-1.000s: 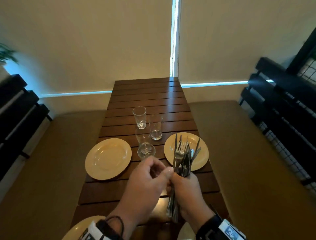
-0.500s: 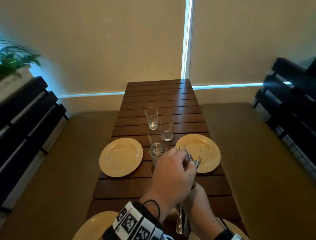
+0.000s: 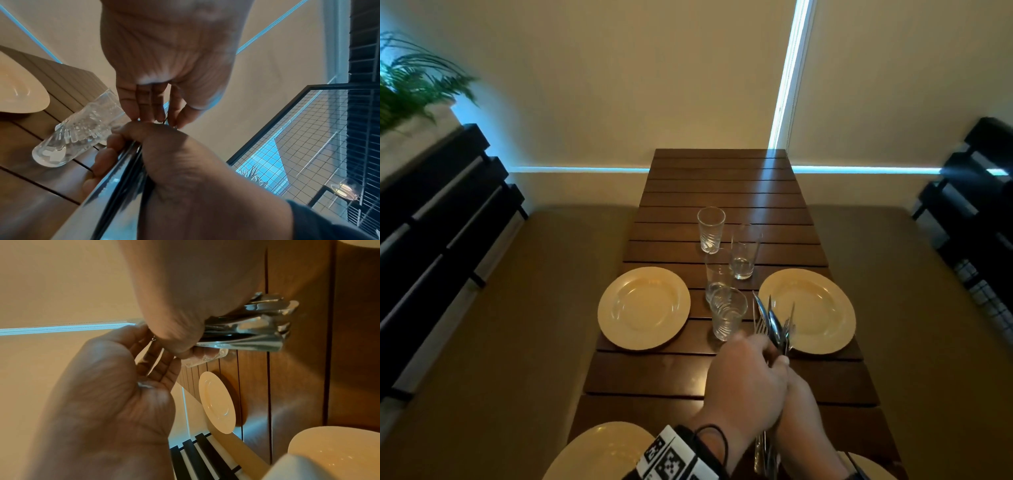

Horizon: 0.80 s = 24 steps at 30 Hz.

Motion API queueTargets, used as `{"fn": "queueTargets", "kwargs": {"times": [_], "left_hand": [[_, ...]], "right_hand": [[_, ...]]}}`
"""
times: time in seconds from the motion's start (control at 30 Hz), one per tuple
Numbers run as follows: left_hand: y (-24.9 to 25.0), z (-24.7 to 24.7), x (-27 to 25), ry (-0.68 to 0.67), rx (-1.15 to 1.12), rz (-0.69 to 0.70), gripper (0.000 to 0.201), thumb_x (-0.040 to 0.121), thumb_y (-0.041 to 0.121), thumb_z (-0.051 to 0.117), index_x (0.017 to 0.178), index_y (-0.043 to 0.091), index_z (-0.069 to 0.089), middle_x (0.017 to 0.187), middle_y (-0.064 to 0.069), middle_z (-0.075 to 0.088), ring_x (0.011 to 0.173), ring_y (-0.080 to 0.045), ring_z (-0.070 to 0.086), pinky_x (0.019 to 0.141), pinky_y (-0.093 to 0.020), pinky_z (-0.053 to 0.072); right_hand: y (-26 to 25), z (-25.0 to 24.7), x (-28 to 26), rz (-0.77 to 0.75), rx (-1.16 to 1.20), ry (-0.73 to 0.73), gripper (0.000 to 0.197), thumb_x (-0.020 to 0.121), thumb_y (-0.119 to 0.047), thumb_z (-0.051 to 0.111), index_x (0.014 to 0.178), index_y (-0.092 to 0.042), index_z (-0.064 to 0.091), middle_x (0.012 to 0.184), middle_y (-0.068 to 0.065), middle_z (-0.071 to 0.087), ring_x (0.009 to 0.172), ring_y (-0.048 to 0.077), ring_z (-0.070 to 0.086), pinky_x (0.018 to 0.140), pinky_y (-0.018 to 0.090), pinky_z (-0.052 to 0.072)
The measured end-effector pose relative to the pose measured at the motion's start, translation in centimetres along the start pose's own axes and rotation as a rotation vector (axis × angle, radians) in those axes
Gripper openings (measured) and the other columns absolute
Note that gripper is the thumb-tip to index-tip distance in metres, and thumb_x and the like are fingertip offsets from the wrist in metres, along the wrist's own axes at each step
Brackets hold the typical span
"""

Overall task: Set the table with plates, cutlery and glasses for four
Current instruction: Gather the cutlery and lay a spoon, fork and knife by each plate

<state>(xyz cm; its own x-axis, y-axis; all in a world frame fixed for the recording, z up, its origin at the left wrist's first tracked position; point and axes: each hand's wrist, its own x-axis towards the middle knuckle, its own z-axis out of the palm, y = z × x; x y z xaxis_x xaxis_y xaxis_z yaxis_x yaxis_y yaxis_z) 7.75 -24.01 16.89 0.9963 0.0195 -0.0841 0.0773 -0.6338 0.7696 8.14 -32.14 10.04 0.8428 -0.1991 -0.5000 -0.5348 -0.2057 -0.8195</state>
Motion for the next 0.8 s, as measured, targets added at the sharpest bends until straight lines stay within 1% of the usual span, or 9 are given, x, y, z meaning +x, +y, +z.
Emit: {"fn": "queueTargets", "kwargs": {"times": [0.03, 0.1, 0.23, 0.37, 0.43, 0.5, 0.57, 0.67, 0.8], "left_hand": [[-0.3, -0.1, 0.2, 0.009, -0.008, 0.002, 0.015, 0.096, 0.042, 0.063, 0.099, 0.029, 0.070, 0.103, 0.012, 0.059, 0.091, -0.003, 0.057, 0.078, -0.018, 0.052], [-0.7, -0.2, 0.5, 0.025, -0.029, 0.013, 0.013, 0.096, 0.041, 0.062, 0.094, 0.029, 0.068, 0.100, 0.014, 0.057, 0.089, -0.002, 0.055, 0.074, -0.015, 0.048], [-0.9, -0.6, 0.8, 0.071, -0.074, 0.023, 0.014, 0.098, 0.037, 0.062, 0.086, 0.030, 0.061, 0.094, 0.015, 0.054, 0.083, 0.000, 0.053, 0.064, -0.012, 0.040], [-0.8, -0.9, 0.8, 0.070, -0.100, 0.037, 0.014, 0.098, 0.040, 0.063, 0.090, 0.028, 0.064, 0.094, 0.014, 0.056, 0.083, -0.001, 0.055, 0.067, -0.014, 0.044], [-0.9, -1.2, 0.8, 0.034, -0.138, 0.035, 0.017, 0.096, 0.044, 0.065, 0.091, 0.028, 0.066, 0.093, 0.013, 0.061, 0.084, -0.002, 0.059, 0.071, -0.018, 0.053], [-0.8, -1.7, 0.9, 0.011, -0.269, -0.005, 0.021, 0.094, 0.047, 0.067, 0.088, 0.027, 0.066, 0.088, 0.005, 0.068, 0.080, -0.006, 0.067, 0.073, -0.030, 0.062], [-0.8, -1.9, 1.3, 0.018, -0.394, -0.057, 0.023, 0.097, 0.045, 0.064, 0.087, 0.024, 0.064, 0.085, -0.004, 0.072, 0.076, -0.008, 0.072, 0.071, -0.036, 0.065], [-0.9, -1.6, 1.9, 0.074, -0.379, -0.058, 0.026, 0.100, 0.041, 0.060, 0.083, 0.022, 0.060, 0.077, -0.004, 0.070, 0.066, -0.004, 0.068, 0.061, -0.026, 0.061], [-0.9, -1.6, 2.8, 0.155, -0.298, -0.018, 0.024, 0.102, 0.028, 0.057, 0.079, 0.020, 0.056, 0.064, 0.002, 0.057, 0.050, -0.004, 0.049, 0.047, -0.020, 0.042]], "right_hand": [[-0.1, 0.3, 0.1, 0.001, -0.037, -0.002, 0.027, 0.096, -0.007, 0.054, 0.071, -0.017, 0.057, 0.062, 0.005, 0.061, 0.072, 0.026, 0.071, 0.052, 0.023, 0.051], [-0.8, 0.0, -0.4, -0.068, -0.145, -0.016, 0.021, 0.095, -0.009, 0.058, 0.075, -0.018, 0.059, 0.069, 0.002, 0.064, 0.067, 0.012, 0.067, 0.056, 0.019, 0.050], [-1.4, -0.6, -0.1, -0.158, -0.255, 0.012, 0.024, 0.096, -0.019, 0.055, 0.077, -0.030, 0.063, 0.065, -0.002, 0.069, 0.060, -0.010, 0.063, 0.042, 0.010, 0.044], [-1.8, -0.8, -0.2, -0.171, -0.239, 0.002, 0.022, 0.096, -0.022, 0.055, 0.079, -0.030, 0.066, 0.069, -0.002, 0.072, 0.059, -0.002, 0.065, 0.044, 0.012, 0.044], [-1.9, -1.2, -0.5, -0.153, -0.222, -0.012, 0.019, 0.096, -0.021, 0.055, 0.081, -0.027, 0.066, 0.071, 0.001, 0.072, 0.057, 0.005, 0.066, 0.046, 0.013, 0.044], [-1.8, -1.3, -0.8, -0.095, -0.141, -0.037, 0.015, 0.093, -0.020, 0.058, 0.082, -0.023, 0.068, 0.072, 0.005, 0.073, 0.058, 0.012, 0.068, 0.047, 0.022, 0.051], [-1.5, -1.3, -1.1, -0.074, -0.093, -0.062, 0.008, 0.086, -0.021, 0.063, 0.082, -0.019, 0.069, 0.073, 0.008, 0.074, 0.059, 0.020, 0.068, 0.054, 0.038, 0.057], [-0.9, -1.2, -1.4, -0.046, -0.070, -0.071, 0.010, 0.083, -0.023, 0.068, 0.084, -0.013, 0.067, 0.071, 0.010, 0.073, 0.054, 0.018, 0.065, 0.055, 0.035, 0.057], [-0.8, -1.2, -1.7, -0.025, -0.073, -0.058, 0.015, 0.082, -0.026, 0.071, 0.088, -0.013, 0.066, 0.072, 0.012, 0.074, 0.051, 0.017, 0.066, 0.053, 0.033, 0.058]]}}
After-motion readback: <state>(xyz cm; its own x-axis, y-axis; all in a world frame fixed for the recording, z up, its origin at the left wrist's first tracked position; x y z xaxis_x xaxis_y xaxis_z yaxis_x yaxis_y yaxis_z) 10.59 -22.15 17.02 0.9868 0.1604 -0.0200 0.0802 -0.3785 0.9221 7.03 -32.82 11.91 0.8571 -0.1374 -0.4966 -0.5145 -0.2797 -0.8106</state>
